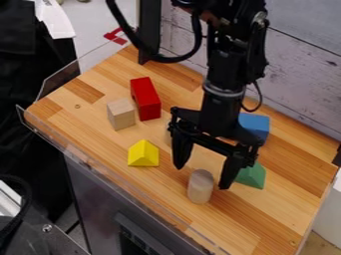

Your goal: Move the cylinder from the bottom of the table to the left of the green triangle

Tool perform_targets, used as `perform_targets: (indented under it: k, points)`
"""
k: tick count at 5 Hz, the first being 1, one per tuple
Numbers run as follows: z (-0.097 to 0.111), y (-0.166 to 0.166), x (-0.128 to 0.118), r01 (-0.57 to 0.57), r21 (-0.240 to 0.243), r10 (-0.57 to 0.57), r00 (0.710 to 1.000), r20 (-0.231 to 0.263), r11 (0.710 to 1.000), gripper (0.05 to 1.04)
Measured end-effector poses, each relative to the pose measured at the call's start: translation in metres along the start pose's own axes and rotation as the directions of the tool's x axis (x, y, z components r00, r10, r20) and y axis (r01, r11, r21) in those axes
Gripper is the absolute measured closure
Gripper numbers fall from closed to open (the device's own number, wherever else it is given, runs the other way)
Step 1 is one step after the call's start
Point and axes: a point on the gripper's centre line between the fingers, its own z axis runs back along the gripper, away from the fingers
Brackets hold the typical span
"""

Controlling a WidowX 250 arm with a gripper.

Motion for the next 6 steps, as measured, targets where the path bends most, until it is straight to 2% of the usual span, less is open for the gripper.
perform_targets:
  k: [4, 6]
  points:
    - [-0.0065, 0.0053, -0.0039, -0.021, -0.017, 0.021, 1.000, -0.011, 1.000, 0.085]
    - [-0.0103, 0.0093, -0.0032, -0.058, -0.035, 0.058, 0.998, -0.001, 0.998, 0.085]
